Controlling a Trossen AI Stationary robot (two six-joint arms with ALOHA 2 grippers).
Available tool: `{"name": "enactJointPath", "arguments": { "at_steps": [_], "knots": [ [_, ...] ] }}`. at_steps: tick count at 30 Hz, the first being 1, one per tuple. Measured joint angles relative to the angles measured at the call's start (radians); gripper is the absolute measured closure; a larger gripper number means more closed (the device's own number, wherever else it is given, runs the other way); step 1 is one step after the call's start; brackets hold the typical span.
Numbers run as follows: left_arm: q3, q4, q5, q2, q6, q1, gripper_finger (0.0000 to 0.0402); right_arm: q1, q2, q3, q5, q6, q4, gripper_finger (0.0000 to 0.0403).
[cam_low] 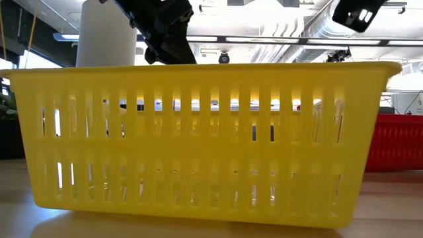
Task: Stack baskets by color
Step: Stack the bottom black bin on the stacked black bin
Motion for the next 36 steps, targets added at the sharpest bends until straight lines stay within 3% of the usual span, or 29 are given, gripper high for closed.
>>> {"name": "enactJointPath", "arguments": {
  "at_steps": [8,15,23,36],
  "knots": [
    [0.0,-0.002,0.0,0.0,0.0,0.0,0.0245,0.057,0.081,0.108,-0.047,-0.103,-0.156,0.0306],
    [0.0,-0.009,0.0,0.0,0.001,0.0,0.0245,0.133,0.161,0.121,-0.052,-0.132,-0.252,0.0306],
    [0.0,-0.009,0.0,0.0,0.001,0.0,0.0245,0.198,0.28,0.121,-0.072,-0.138,-0.267,0.0306],
    [0.0,-0.009,0.0,0.0,0.008,0.0,0.0245,0.2,0.377,0.121,-0.119,-0.102,-0.27,0.0306]
  ]
}}
